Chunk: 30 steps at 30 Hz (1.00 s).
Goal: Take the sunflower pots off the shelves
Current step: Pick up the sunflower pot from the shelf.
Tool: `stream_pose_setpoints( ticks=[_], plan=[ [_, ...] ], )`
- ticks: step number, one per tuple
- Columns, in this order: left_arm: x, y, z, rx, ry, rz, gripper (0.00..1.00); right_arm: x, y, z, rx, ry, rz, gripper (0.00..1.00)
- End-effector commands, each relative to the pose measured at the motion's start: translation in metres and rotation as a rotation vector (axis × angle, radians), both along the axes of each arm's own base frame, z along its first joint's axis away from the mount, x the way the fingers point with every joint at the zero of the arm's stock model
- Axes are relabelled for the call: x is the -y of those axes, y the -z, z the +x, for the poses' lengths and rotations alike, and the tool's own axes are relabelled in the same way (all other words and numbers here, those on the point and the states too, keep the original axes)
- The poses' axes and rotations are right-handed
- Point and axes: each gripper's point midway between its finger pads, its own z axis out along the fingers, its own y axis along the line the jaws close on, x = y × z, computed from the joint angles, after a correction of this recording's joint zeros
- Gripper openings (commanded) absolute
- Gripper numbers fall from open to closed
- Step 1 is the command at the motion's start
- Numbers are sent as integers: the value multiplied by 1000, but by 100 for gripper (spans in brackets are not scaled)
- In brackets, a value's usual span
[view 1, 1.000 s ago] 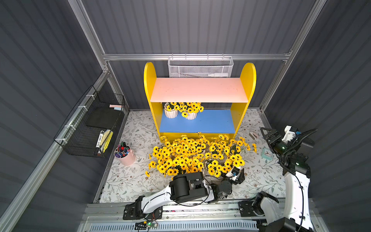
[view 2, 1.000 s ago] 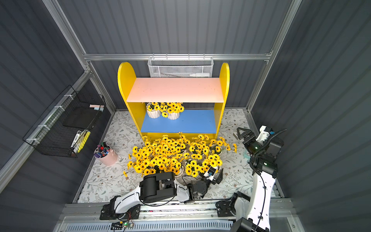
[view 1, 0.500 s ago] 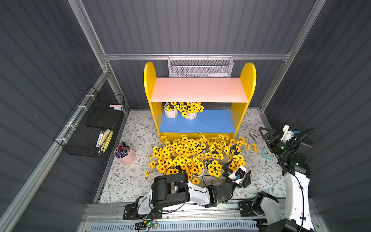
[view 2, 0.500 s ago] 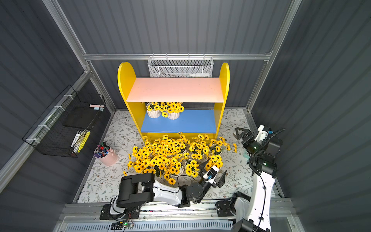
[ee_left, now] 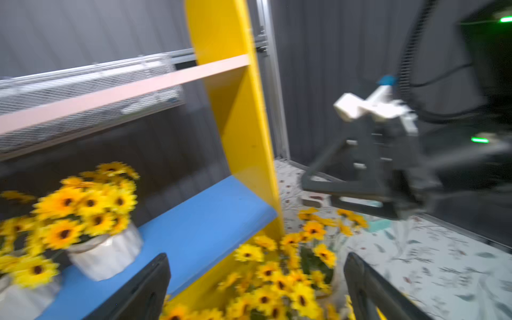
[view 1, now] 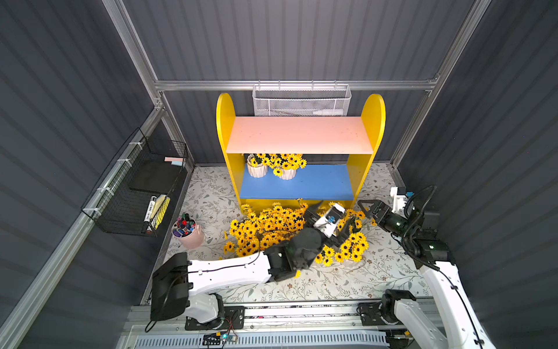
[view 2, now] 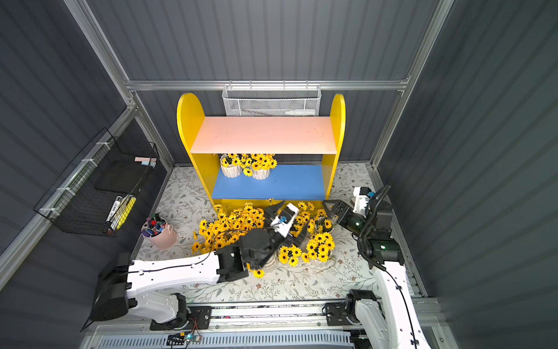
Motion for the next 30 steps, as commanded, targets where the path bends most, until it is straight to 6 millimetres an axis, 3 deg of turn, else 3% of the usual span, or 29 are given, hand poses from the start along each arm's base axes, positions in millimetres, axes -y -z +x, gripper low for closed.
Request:
stream_pose_setpoints(
  ticks=[1,6,14,18,25,27,30],
  plan=[
    [-35,20,18,-95,-50,113,99,-1,-13,-5,39,17,-44,99],
    [-103,15,73,-239,-129,-51,99,-12,-7,-8,33,-23,-62,99],
    [-154,40,130,-350,-185,-111,99,-27,-5,-11,59,-85,-93,99],
    [-161,39,133,-336,-218,-99,99,-44,-5,-17,83,-151,-131,98],
    [-205,22,121,-396,-378,-139,99,-80,0,-28,155,-242,-287,94],
    [-206,18,115,-391,-352,-115,99,-87,-1,-28,172,-254,-320,95],
    [-206,27,115,-403,-350,-67,99,-96,0,-24,173,-279,-342,96]
  ],
)
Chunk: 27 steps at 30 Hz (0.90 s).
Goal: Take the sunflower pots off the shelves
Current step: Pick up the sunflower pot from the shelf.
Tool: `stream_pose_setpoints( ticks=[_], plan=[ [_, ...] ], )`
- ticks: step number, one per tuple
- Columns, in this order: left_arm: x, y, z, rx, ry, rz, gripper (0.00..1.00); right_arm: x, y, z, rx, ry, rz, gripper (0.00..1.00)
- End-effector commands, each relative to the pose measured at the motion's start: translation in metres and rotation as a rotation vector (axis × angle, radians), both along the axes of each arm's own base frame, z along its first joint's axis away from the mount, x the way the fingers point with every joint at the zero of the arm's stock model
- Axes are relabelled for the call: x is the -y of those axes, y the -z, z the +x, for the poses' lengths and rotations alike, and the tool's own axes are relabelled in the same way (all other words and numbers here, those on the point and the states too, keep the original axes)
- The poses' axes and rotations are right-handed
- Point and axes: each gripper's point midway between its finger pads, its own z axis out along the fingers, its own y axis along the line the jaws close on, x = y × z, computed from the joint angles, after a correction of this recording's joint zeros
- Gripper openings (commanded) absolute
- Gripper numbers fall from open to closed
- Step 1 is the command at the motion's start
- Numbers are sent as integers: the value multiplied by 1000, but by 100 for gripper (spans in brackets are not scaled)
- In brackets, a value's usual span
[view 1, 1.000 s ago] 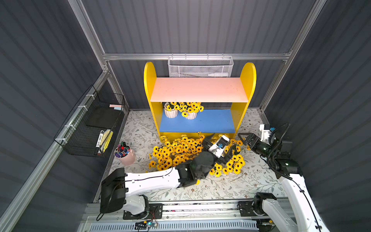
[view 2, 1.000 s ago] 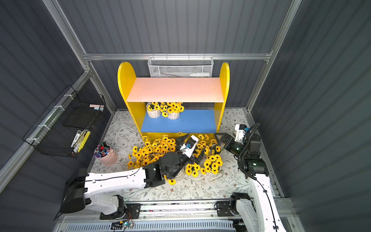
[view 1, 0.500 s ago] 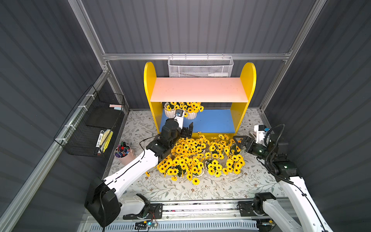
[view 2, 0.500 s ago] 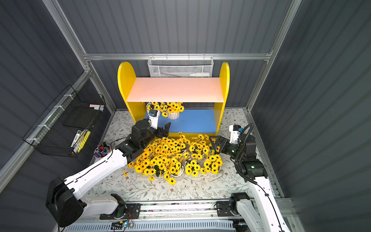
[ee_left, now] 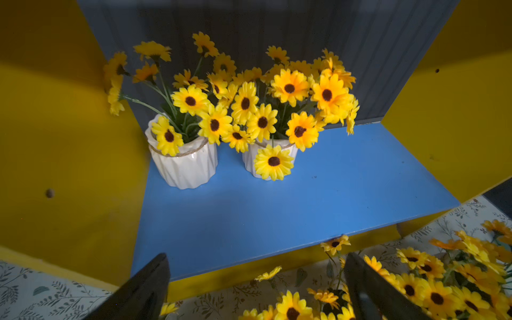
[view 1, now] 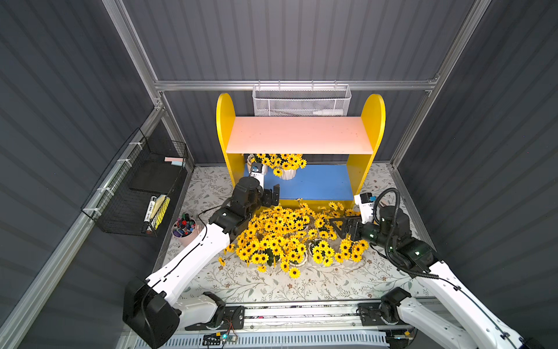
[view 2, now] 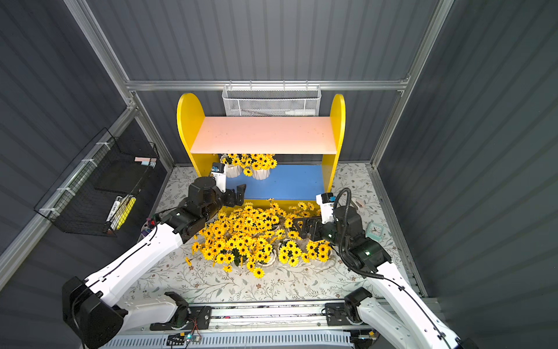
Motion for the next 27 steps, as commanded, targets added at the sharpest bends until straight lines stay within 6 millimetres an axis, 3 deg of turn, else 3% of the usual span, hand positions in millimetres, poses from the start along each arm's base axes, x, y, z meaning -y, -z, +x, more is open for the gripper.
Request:
stream_pose_setpoints(
  ticks=[1,7,14,23,27],
  plan=[
    [-4,2,-3,-19,5,28,99,2,-13,15,70,41,-55,96],
    [40,23,22,29,159,-16,99,12,-13,29,121,124,-75,99],
    [63,37,56,139,188,-40,100,22,-8,33,134,162,-126,99],
    [70,67,100,157,145,-64,99,30,-7,43,149,191,-161,99],
    [71,71,112,191,144,-65,100,35,-8,46,155,203,-161,99]
  ],
)
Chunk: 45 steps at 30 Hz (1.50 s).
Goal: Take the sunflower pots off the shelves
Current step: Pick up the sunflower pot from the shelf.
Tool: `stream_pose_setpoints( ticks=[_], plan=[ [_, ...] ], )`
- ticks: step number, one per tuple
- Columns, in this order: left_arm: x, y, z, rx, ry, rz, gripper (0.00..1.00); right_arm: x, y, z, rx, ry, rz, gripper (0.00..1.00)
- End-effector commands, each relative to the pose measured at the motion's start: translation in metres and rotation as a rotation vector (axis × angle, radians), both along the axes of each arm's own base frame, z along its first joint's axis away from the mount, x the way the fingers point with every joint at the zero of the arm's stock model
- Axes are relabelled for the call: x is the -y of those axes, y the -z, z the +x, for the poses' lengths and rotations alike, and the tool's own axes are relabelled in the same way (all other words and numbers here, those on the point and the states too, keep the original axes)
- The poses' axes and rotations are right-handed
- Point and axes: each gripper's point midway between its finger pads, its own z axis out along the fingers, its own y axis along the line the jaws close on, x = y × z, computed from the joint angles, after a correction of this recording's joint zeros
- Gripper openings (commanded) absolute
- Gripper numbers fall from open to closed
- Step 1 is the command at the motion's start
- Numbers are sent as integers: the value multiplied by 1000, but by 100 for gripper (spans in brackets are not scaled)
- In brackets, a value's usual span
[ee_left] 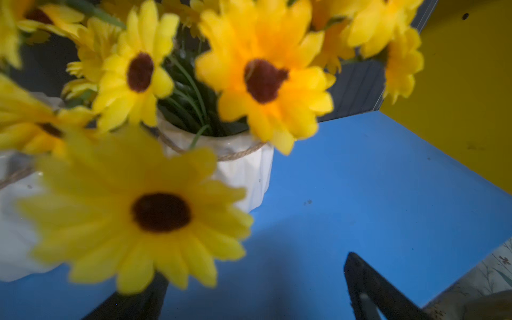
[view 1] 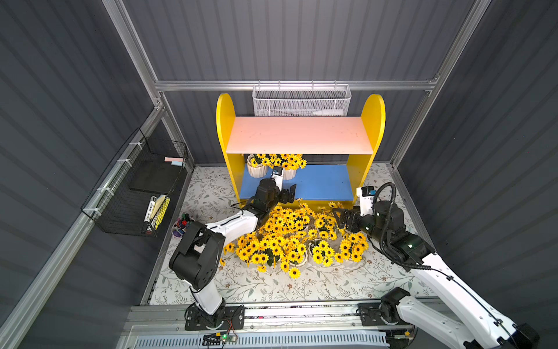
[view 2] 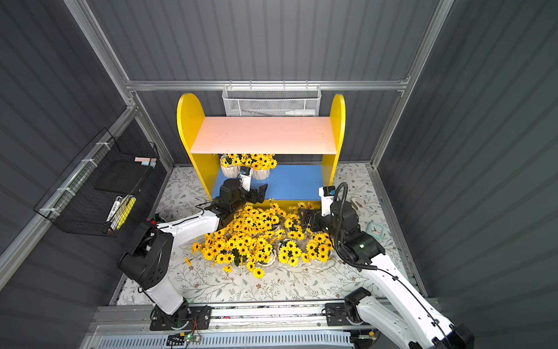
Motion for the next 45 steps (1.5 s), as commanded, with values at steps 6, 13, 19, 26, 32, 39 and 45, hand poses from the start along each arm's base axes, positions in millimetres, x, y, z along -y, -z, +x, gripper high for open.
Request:
stream_pose_setpoints(
  ticks=[6,13,19,26,32,39,45],
  plan=[
    [5,-35,32,173,-7,-57,99,7,-1,7,25,15,2,99],
    [8,-37,50,213,2,-69,99,7,5,12,13,15,11,99],
    [10,-38,61,237,-3,-53,99,8,7,13,13,13,15,99],
    [9,-40,72,263,-39,-50,99,6,6,15,17,2,33,99],
    [7,-39,76,269,-60,-48,99,-7,4,17,26,-66,52,99],
    [5,-44,77,287,-67,-12,99,-26,10,29,-41,-127,53,99],
    [4,-39,81,295,-80,-15,99,-34,6,47,-14,-130,51,99]
  ],
)
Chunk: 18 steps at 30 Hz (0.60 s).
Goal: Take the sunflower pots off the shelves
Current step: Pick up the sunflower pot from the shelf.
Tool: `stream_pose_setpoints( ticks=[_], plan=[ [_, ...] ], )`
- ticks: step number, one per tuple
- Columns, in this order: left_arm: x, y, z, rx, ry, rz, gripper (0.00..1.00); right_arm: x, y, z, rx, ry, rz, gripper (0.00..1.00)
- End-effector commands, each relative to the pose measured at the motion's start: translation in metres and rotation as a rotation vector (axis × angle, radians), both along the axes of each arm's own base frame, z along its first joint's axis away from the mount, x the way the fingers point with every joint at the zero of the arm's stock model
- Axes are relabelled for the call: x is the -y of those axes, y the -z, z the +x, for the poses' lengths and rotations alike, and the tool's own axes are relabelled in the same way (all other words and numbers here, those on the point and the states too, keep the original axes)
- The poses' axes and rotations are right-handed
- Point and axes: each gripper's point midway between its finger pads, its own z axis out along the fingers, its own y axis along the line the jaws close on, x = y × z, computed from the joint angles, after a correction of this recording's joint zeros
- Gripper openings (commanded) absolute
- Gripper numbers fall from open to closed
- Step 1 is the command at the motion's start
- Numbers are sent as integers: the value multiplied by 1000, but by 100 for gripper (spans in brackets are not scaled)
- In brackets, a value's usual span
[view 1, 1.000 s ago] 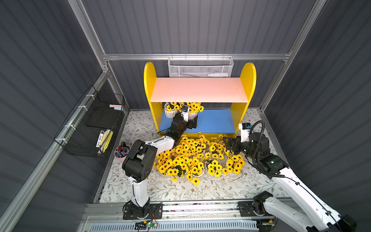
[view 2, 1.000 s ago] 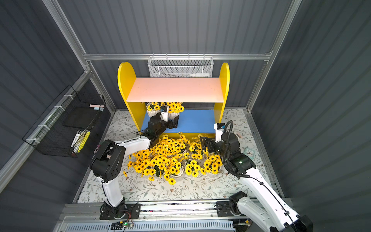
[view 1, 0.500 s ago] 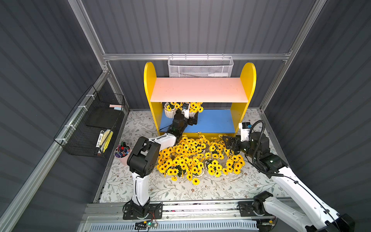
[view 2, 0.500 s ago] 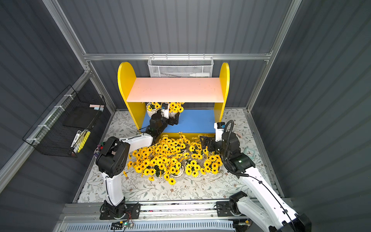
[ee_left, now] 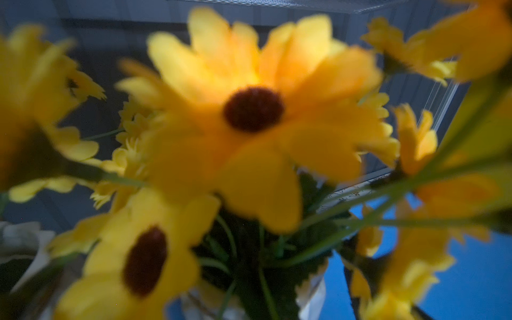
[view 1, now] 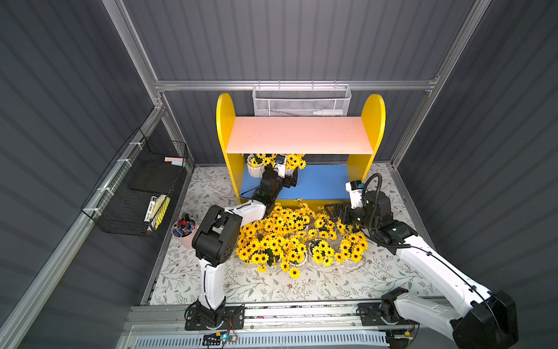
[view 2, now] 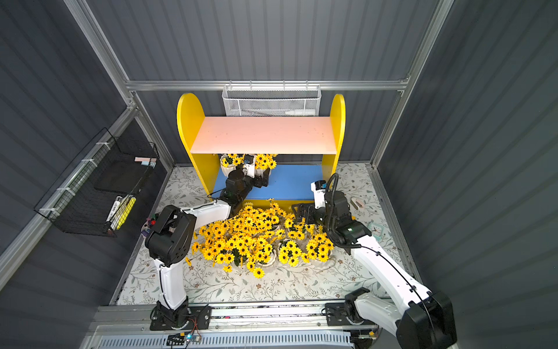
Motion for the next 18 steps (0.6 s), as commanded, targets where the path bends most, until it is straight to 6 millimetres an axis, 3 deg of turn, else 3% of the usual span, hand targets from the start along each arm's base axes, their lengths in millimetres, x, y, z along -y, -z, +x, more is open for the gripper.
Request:
stream_pose_setpoints(
  ticks=[1,18],
  plan=[
    [-3,-9,12,51,-24,-3,99,-8,-21,12,62,-18,14,99],
    [-1,-6,27,66,-33,-33,99,-6,-12,14,52,-3,5,99]
  ],
)
